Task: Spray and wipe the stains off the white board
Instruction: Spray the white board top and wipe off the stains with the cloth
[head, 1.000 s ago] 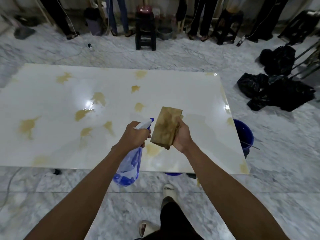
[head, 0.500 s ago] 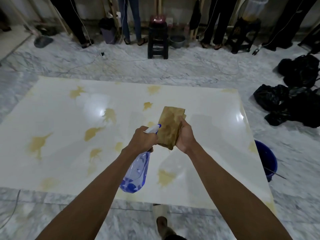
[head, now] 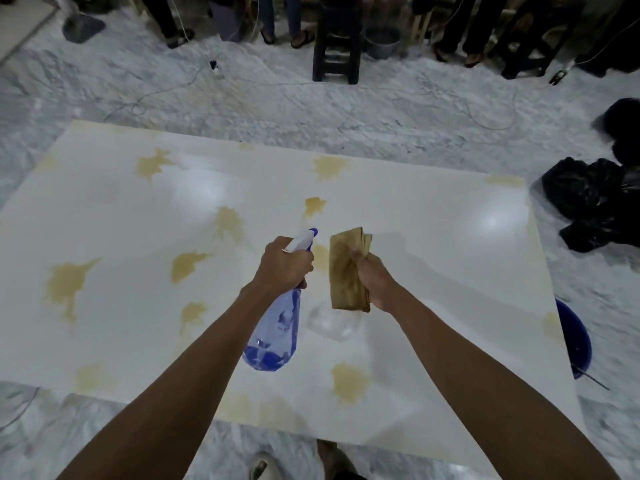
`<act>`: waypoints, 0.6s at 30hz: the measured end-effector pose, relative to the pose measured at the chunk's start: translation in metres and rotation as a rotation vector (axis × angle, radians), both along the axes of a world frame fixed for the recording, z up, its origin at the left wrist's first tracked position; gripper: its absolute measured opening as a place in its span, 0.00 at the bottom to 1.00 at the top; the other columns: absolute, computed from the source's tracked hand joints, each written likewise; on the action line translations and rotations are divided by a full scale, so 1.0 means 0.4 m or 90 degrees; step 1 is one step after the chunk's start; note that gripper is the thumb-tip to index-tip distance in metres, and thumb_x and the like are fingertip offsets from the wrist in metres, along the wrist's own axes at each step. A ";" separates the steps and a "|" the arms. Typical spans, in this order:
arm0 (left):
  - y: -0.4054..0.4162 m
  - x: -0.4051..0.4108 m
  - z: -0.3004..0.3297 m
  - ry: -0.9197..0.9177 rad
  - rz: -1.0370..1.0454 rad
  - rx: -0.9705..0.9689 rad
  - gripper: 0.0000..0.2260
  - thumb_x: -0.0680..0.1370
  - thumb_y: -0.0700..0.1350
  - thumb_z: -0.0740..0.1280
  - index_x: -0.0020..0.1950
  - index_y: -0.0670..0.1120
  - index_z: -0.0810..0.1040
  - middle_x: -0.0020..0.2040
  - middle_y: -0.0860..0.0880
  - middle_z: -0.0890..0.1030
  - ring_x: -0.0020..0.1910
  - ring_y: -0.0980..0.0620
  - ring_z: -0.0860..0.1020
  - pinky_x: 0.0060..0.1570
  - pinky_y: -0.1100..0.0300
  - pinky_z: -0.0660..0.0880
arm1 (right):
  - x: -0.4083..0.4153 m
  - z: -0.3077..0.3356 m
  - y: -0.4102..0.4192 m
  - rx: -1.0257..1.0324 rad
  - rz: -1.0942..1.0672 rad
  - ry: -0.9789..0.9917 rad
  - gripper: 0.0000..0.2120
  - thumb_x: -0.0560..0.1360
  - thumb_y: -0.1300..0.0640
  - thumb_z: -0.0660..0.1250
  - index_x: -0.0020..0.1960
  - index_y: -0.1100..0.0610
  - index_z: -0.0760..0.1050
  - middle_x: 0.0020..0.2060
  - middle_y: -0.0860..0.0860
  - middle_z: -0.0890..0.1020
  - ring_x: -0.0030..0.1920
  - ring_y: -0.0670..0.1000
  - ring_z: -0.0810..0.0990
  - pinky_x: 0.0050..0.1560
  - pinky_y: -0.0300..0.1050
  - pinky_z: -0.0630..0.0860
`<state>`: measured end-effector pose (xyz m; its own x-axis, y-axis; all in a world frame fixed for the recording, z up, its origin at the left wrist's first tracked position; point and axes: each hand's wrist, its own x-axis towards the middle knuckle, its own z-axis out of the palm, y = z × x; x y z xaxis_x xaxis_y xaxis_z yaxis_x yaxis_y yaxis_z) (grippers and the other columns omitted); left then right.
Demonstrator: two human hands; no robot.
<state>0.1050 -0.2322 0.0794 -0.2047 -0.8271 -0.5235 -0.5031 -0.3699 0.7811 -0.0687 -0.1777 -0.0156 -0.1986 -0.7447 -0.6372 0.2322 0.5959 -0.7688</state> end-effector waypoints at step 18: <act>-0.168 0.148 -0.123 0.008 0.017 -0.079 0.18 0.66 0.44 0.62 0.46 0.31 0.78 0.41 0.36 0.83 0.20 0.52 0.75 0.32 0.51 0.78 | 0.036 -0.313 -0.472 -0.074 0.573 0.875 0.26 0.83 0.41 0.43 0.80 0.40 0.42 0.81 0.47 0.43 0.80 0.58 0.39 0.74 0.67 0.36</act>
<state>0.1643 -0.2995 0.0303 -0.1873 -0.8905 -0.4147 -0.4846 -0.2835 0.8276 -0.0544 -0.3664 -0.1406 -0.0373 -0.9547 -0.2953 -0.9866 0.0821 -0.1407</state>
